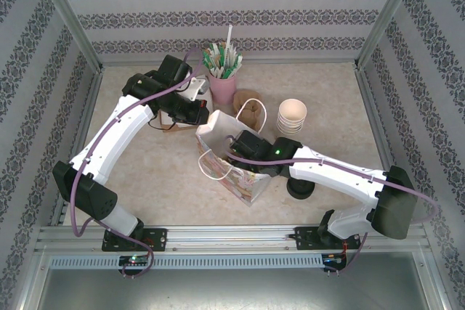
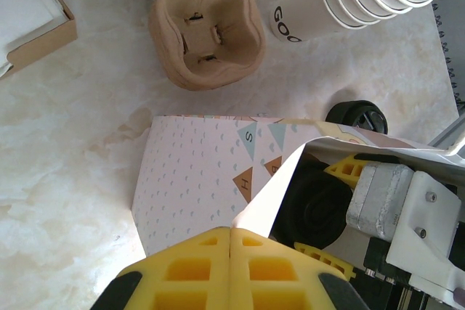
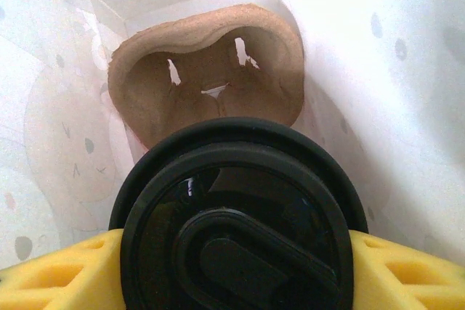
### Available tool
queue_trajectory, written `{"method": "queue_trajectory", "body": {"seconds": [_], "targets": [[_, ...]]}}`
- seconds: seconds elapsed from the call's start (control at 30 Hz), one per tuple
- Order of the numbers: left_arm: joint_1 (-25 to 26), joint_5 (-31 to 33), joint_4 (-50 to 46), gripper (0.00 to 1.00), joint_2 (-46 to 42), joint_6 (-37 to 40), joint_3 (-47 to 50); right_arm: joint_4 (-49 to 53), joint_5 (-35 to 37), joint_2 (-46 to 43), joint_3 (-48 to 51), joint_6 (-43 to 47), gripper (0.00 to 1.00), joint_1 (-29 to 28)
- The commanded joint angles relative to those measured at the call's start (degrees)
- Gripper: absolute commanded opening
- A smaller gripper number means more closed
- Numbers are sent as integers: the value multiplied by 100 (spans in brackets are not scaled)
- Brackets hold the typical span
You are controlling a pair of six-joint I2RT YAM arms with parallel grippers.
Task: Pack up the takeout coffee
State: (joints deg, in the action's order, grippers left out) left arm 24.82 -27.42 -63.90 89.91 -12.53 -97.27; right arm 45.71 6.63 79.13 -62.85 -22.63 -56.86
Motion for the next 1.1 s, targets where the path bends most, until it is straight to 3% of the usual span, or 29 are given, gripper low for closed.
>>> {"method": "queue_trajectory", "body": {"seconds": [0.0, 0.5, 1.07], "targets": [[48, 187, -10, 0, 28, -82, 7, 549, 163, 106, -42, -119, 68, 35], [182, 406, -220, 0, 132, -12, -260, 731, -22, 76, -550, -169, 84, 184], [300, 794, -366, 0, 172, 64, -520, 840, -75, 43, -816, -157, 85, 202]]}}
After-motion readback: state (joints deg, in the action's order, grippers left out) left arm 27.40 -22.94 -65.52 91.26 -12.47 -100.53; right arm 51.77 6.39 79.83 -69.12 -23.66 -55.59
